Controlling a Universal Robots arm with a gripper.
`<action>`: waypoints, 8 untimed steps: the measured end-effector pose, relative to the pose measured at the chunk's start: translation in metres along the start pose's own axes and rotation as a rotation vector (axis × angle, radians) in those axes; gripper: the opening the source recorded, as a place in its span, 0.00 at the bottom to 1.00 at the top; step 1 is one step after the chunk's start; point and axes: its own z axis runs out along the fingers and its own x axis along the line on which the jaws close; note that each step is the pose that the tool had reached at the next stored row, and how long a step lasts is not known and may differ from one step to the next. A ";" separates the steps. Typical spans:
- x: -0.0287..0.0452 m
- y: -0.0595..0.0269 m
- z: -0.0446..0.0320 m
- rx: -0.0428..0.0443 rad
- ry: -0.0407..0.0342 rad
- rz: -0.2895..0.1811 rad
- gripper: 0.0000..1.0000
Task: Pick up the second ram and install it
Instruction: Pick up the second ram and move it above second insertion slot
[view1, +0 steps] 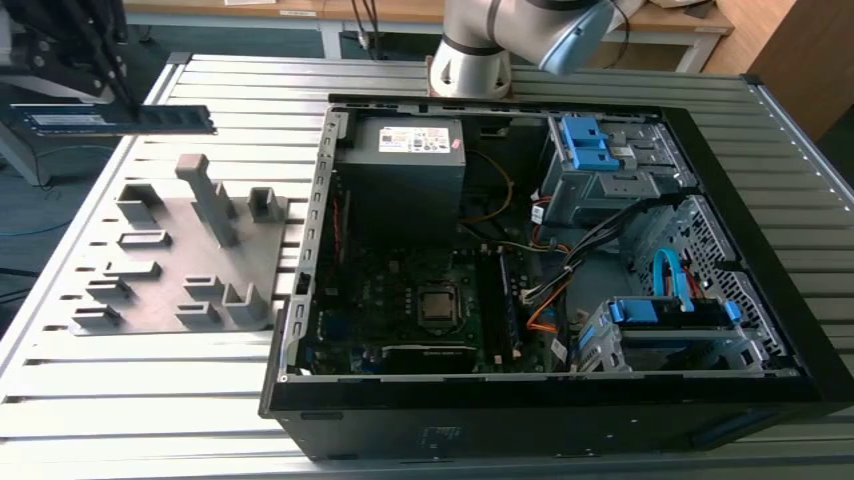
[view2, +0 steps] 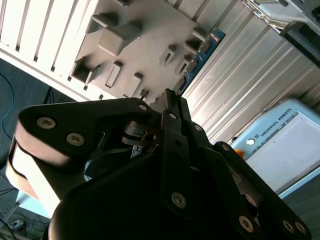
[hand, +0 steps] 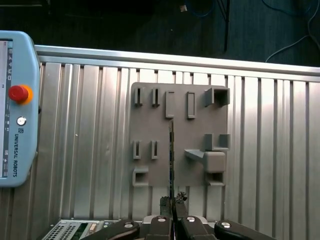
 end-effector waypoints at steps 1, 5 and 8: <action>0.0001 -0.0032 0.0003 -0.0001 -0.0001 0.000 0.13; 0.0006 -0.0141 0.0009 -0.0002 -0.0001 0.000 0.13; 0.0008 -0.0212 0.0012 -0.0002 -0.0001 0.000 0.13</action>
